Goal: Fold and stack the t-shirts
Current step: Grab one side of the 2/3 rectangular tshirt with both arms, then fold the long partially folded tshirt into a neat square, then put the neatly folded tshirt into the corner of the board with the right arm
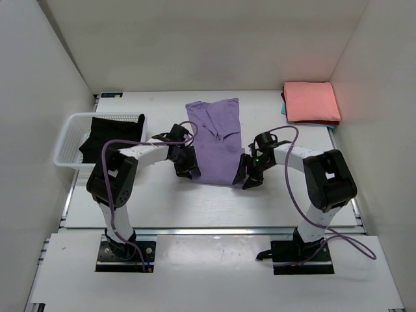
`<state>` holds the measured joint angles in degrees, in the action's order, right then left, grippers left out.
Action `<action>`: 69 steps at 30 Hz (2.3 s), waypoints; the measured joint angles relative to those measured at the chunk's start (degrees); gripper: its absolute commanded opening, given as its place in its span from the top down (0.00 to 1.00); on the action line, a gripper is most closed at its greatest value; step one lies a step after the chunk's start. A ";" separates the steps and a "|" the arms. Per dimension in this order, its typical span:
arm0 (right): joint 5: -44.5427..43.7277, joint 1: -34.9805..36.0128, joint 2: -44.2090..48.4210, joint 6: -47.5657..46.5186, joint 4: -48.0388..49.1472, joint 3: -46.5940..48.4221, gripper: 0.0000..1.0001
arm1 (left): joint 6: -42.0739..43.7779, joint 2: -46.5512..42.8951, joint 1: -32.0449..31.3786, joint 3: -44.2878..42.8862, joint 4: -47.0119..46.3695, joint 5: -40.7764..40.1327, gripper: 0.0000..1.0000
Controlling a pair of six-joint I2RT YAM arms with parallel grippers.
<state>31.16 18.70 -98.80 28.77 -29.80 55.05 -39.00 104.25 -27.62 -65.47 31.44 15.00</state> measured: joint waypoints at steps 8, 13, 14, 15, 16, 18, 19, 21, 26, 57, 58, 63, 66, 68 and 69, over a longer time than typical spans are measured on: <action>1.75 0.07 -4.44 -0.79 0.61 1.64 1.00 | -2.84 0.96 -1.36 2.82 -4.35 0.04 1.00; -0.33 1.22 -1.25 -3.19 -1.66 0.74 1.00 | -4.04 -3.10 -3.82 7.67 -5.44 -0.44 1.00; -0.59 1.86 0.28 -3.58 -2.08 -0.26 1.00 | -4.39 -4.61 -4.46 9.46 -5.40 -0.42 1.00; -0.74 2.75 2.19 -3.82 -2.54 -1.62 1.00 | -4.76 -6.47 -5.09 11.50 -5.14 -0.39 1.00; -0.79 3.98 4.55 -4.00 -3.13 -3.45 1.00 | -5.09 -8.50 -5.90 13.60 -4.55 -0.39 1.00; -0.66 6.27 9.01 -3.87 -3.65 -7.13 1.00 | -5.75 -12.11 -7.56 16.94 -3.39 -0.48 1.00; -0.55 7.67 11.32 -3.56 -4.02 -9.07 1.00 | -6.21 -13.86 -8.55 18.36 -2.80 -0.57 1.00; -0.28 10.19 15.58 -2.99 -4.46 -12.70 1.00 | -7.43 -17.86 -10.60 21.40 -1.88 -0.61 1.00; 0.44 13.27 23.17 -1.36 -6.80 -17.29 1.00 | -11.65 -27.50 -13.46 27.74 -1.25 -0.63 1.00; -2.36 -8.39 -47.82 -8.07 -32.52 100.69 0.57 | -1.99 23.30 14.99 -50.18 9.33 1.31 0.40; -3.41 -9.07 -48.76 -8.00 -33.66 101.39 0.54 | -2.01 25.88 15.58 -53.68 9.22 1.70 0.39; -15.08 -10.58 -50.03 -9.92 -41.83 102.77 0.49 | -2.16 29.16 17.03 -55.89 9.11 2.73 0.38; -20.85 -9.49 -47.67 -11.65 -44.13 101.00 0.49 | -1.92 26.45 16.48 -50.16 7.61 3.30 0.37; -24.02 -8.90 -42.25 -12.37 -44.72 93.83 0.49 | -1.01 24.50 15.69 -46.69 8.11 3.26 0.38; -25.57 -8.55 -38.69 -12.61 -45.35 89.68 0.48 | -0.44 23.43 15.19 -44.92 8.59 3.19 0.38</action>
<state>5.58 10.15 -137.49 16.16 -75.16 144.73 -39.44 127.68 -12.43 -110.39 40.03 18.20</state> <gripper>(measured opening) 0.511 0.621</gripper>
